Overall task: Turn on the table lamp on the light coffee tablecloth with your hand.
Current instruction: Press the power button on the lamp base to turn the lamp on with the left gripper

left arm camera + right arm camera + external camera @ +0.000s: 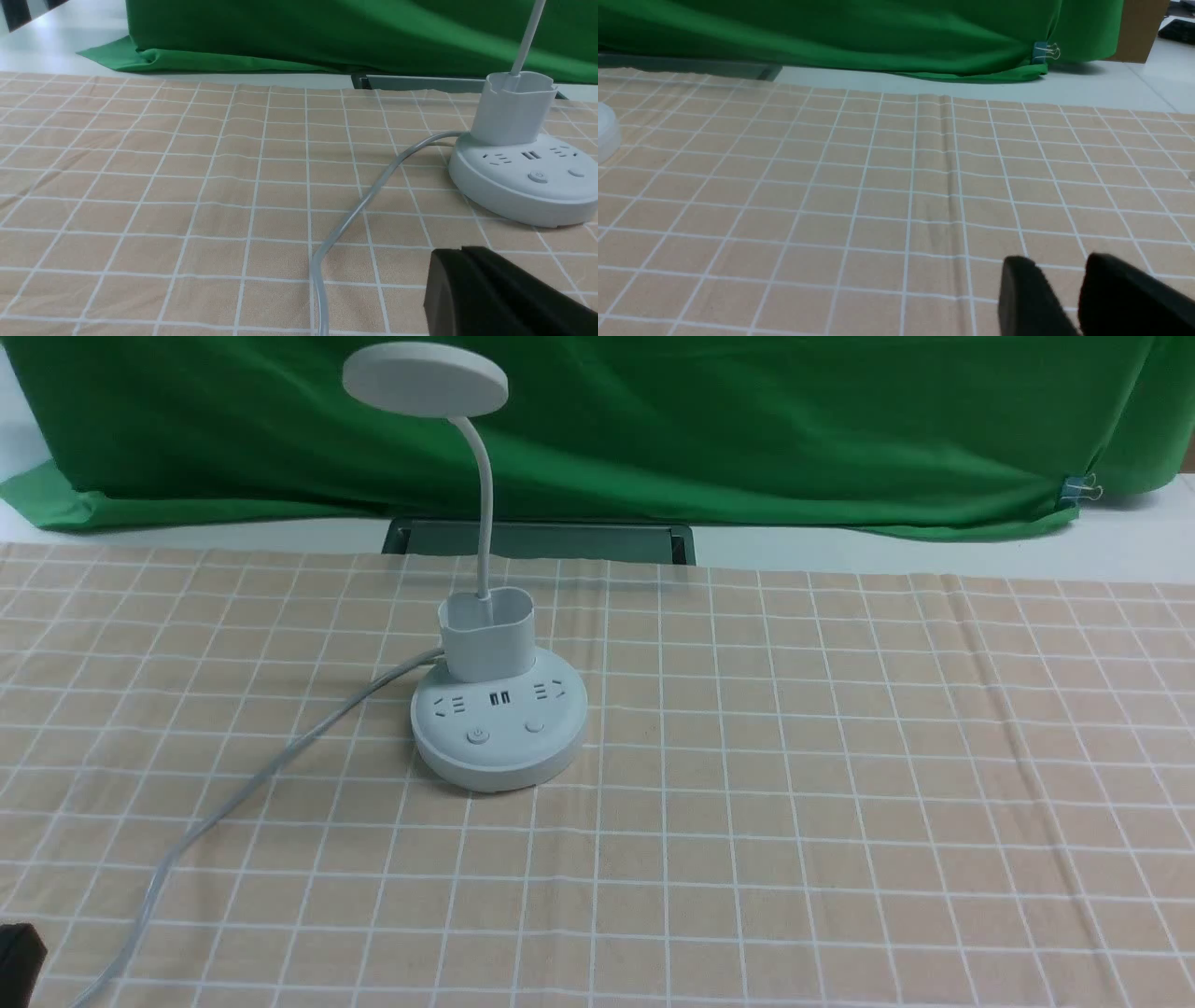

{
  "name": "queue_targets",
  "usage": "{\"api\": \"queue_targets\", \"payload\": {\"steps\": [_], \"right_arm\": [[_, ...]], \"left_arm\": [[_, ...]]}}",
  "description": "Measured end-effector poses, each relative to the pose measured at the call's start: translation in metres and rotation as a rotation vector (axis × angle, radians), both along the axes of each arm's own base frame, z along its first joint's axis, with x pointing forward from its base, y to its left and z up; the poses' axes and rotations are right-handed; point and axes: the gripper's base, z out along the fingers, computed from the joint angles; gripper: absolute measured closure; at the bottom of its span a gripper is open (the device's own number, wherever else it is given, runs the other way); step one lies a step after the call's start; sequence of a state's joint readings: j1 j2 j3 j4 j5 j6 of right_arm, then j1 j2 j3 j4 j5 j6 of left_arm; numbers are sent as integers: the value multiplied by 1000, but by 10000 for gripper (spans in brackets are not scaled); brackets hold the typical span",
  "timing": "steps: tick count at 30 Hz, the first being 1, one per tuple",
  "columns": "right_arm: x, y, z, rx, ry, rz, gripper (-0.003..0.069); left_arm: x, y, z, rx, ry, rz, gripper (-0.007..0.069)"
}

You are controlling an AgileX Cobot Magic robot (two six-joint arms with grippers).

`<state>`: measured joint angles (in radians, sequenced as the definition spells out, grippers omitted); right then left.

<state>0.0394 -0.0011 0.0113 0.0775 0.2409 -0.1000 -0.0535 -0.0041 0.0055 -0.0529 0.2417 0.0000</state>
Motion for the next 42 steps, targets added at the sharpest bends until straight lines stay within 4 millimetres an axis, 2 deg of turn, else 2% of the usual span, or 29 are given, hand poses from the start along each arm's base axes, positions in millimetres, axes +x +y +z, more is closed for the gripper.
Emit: {"api": "queue_targets", "payload": {"steps": [34, 38, 40, 42], "right_arm": [[0, 0, 0, 0, 0, 0, 418], [0, 0, 0, 0, 0, 0, 418], [0, 0, 0, 0, 0, 0, 418], [0, 0, 0, 0, 0, 0, 418]], "left_arm": [[0, 0, 0, 11, -1, 1, 603], [0, 0, 3, 17, -34, 3, 603], [1, 1, 9, 15, -98, 6, 603], [1, 1, 21, 8, -234, 12, 603]]}}
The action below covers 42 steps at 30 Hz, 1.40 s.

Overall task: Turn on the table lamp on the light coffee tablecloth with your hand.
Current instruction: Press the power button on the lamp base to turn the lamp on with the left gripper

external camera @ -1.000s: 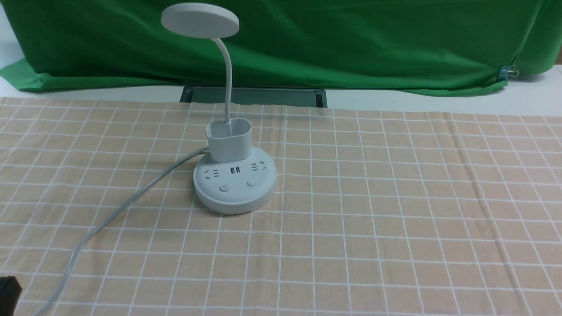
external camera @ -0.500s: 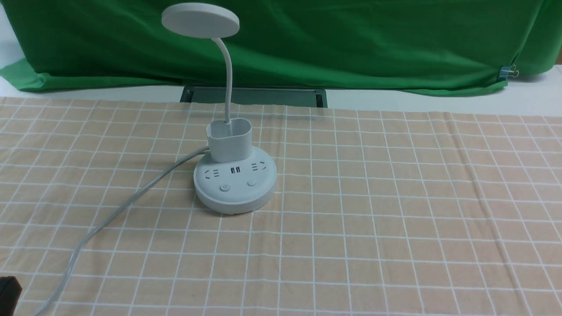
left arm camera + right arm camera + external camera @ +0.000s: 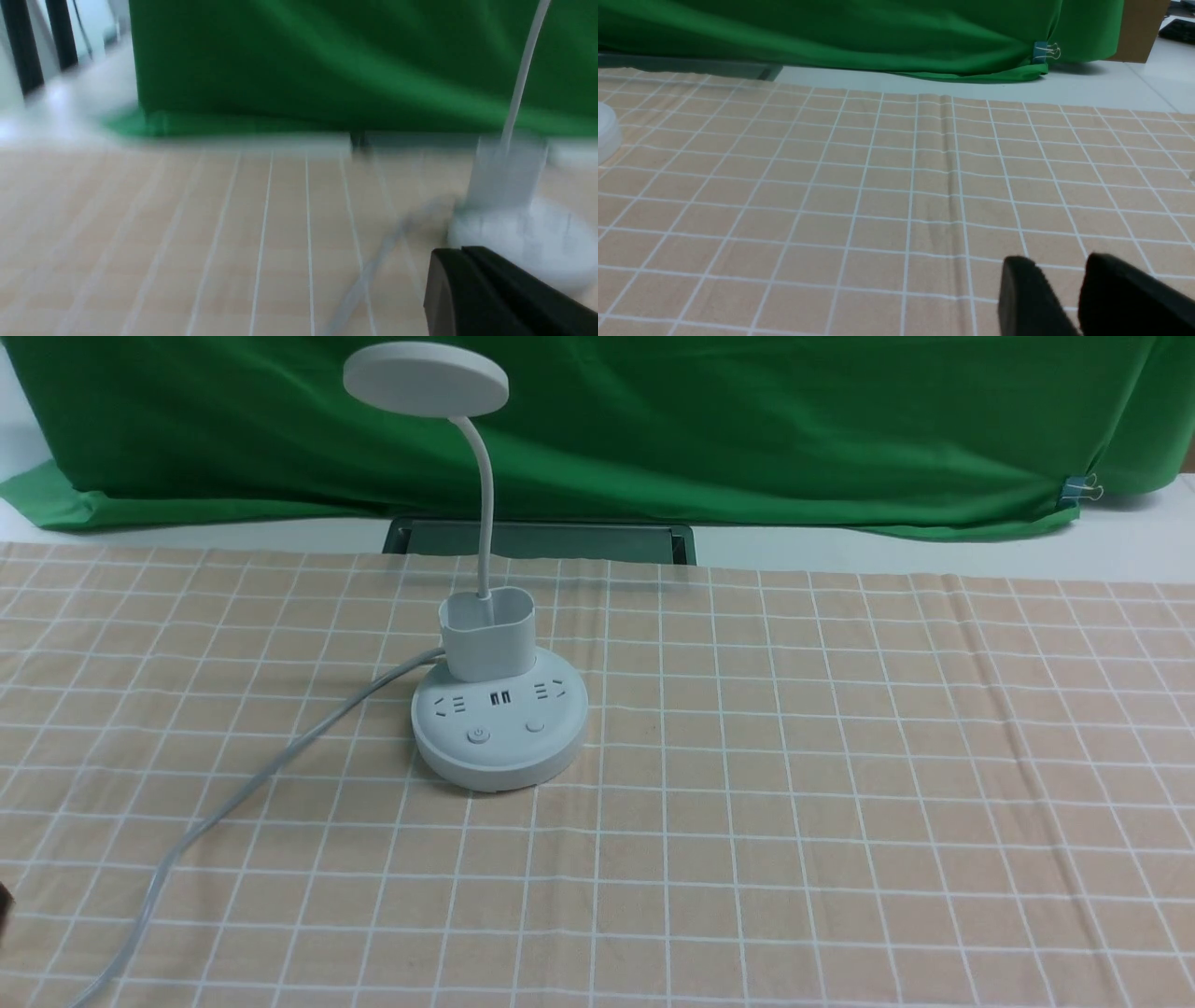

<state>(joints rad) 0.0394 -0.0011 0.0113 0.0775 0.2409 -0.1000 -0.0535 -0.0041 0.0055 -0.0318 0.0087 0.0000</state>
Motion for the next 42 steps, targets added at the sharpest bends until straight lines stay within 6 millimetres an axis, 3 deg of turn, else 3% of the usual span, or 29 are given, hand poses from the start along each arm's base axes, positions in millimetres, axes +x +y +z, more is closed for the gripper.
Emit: {"api": "queue_targets", "payload": {"steps": [4, 9, 14, 16, 17, 21, 25, 26, 28, 32, 37, 42], "right_arm": [[0, 0, 0, 0, 0, 0, 418], [0, 0, 0, 0, 0, 0, 418], [0, 0, 0, 0, 0, 0, 418], [0, 0, 0, 0, 0, 0, 418], [0, 0, 0, 0, 0, 0, 418], [0, 0, 0, 0, 0, 0, 418], [0, 0, 0, 0, 0, 0, 418], [0, 0, 0, 0, 0, 0, 418], [0, 0, 0, 0, 0, 0, 418], [0, 0, 0, 0, 0, 0, 418], [0, 0, 0, 0, 0, 0, 418], [0, 0, 0, 0, 0, 0, 418]], "left_arm": [[-5, 1, 24, -15, -270, 9, 603], [-13, 2, 41, -26, -473, 15, 603], [-30, 4, 62, -221, -744, -64, 603], [-32, 4, 69, -254, -769, -83, 603], [-33, 3, 85, -282, -753, -106, 603], [-17, -2, 142, -209, -503, -95, 603], [21, -1, 169, -188, -194, -34, 603], [24, -1, 168, -191, -182, -33, 603], [57, -3, 164, -260, 25, -14, 603], [99, -12, 149, -372, 353, -40, 603], [161, -50, 106, -353, 904, -371, 603], [202, -82, 77, -316, 1184, -577, 603]]}}
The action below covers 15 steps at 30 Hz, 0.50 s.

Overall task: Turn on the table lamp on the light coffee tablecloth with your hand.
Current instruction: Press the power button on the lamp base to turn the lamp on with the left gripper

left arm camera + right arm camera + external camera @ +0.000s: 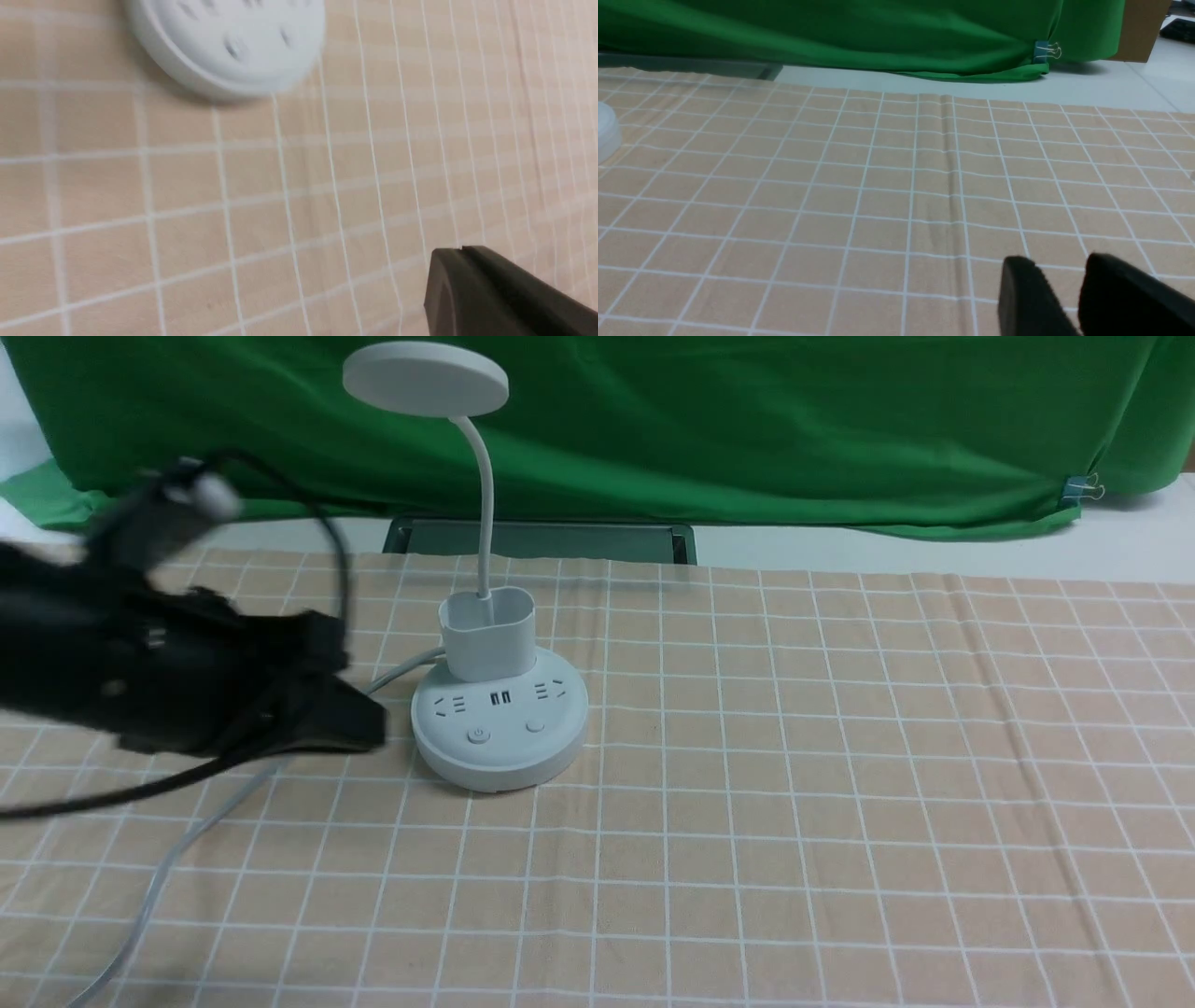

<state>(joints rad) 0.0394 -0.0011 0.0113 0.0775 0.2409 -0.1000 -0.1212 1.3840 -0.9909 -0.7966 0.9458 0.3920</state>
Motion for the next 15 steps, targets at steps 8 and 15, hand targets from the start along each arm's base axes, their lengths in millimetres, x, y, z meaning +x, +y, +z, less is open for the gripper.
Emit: {"api": "queue_targets", "payload": {"steps": [8, 15], "right_arm": [[0, 0, 0, 0, 0, 0, 418], [0, 0, 0, 0, 0, 0, 418]], "left_arm": [[68, -71, -20, 390, 30, -147, 603], [119, -115, -36, 475, -13, -157, 603]]}}
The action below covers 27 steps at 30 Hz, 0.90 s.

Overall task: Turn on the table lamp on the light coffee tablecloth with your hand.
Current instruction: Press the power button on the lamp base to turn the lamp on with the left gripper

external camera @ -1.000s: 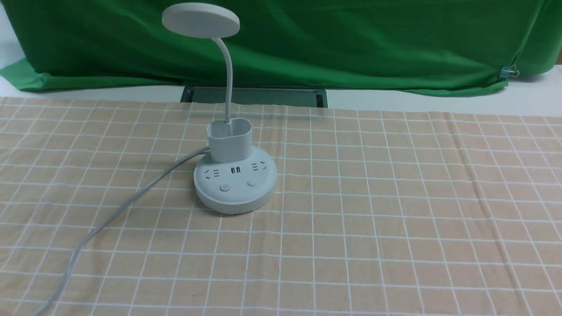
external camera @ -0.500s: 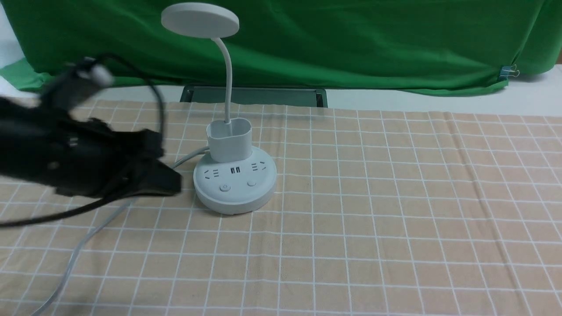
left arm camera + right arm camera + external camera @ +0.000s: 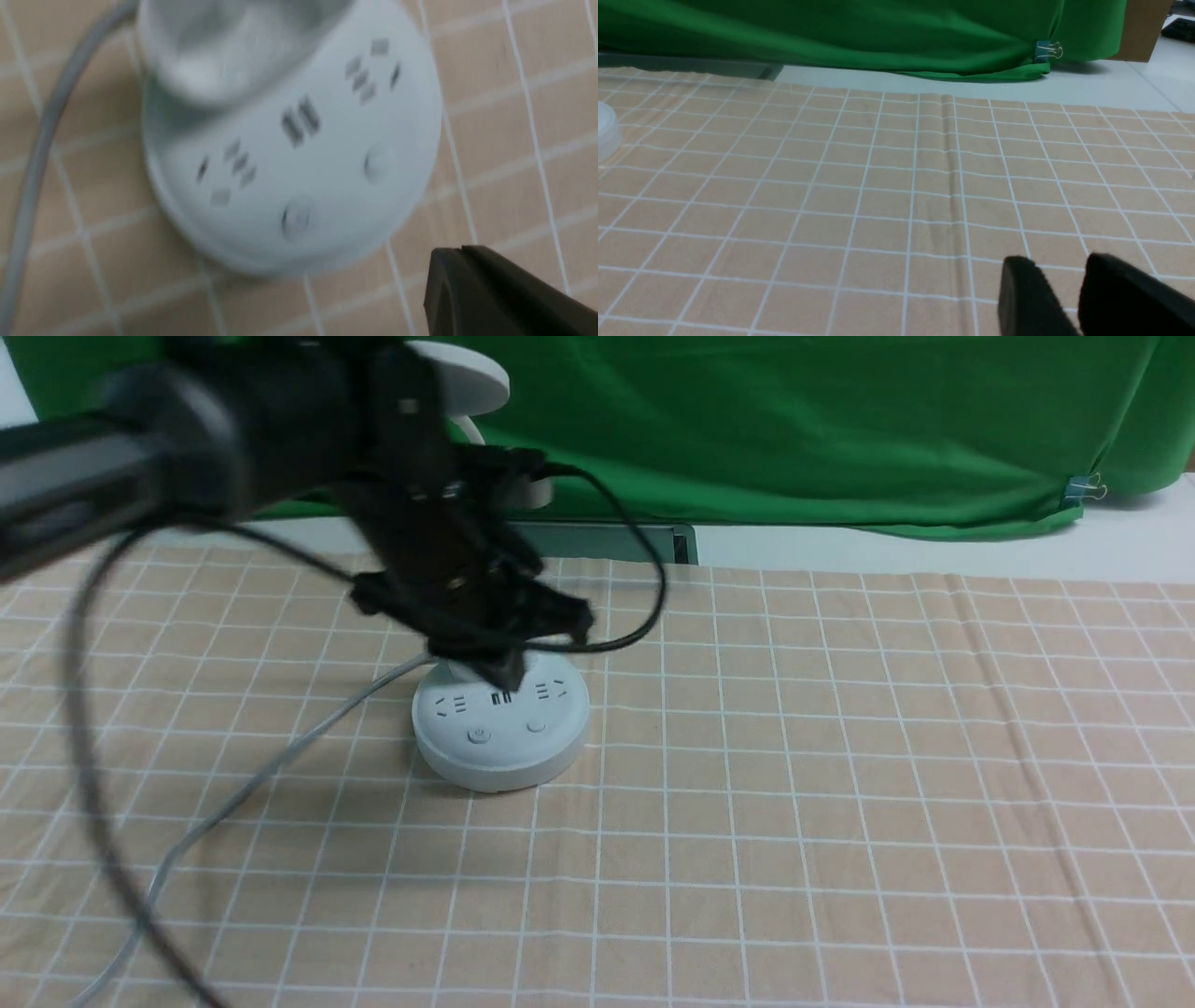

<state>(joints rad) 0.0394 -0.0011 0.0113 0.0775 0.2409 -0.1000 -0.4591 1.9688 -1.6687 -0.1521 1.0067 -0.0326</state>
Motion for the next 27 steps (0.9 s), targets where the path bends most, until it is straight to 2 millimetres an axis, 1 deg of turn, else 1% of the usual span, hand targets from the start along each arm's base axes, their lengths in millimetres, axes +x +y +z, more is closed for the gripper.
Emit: {"api": "queue_targets", "payload": {"steps": [1, 3, 4, 5, 11, 16, 20, 24, 27], "right_arm": [[0, 0, 0, 0, 0, 0, 418], [0, 0, 0, 0, 0, 0, 418], [0, 0, 0, 0, 0, 0, 418], [0, 0, 0, 0, 0, 0, 418], [0, 0, 0, 0, 0, 0, 418], [0, 0, 0, 0, 0, 0, 418], [0, 0, 0, 0, 0, 0, 418], [0, 0, 0, 0, 0, 0, 418], [0, 0, 0, 0, 0, 0, 418]], "left_arm": [[2, -1, -3, 3, 6, 1, 603], [15, -9, -13, 15, 23, -3, 603], [16, -9, -12, 15, 23, -4, 603], [22, -12, -20, 27, 42, -5, 603], [27, -15, -40, 56, 100, -6, 603], [26, -15, -42, 63, 122, -8, 603], [20, -15, -43, 85, 171, -22, 603], [10, -26, -44, 115, 203, -71, 603], [2, -39, -44, 121, 190, -110, 603]]}}
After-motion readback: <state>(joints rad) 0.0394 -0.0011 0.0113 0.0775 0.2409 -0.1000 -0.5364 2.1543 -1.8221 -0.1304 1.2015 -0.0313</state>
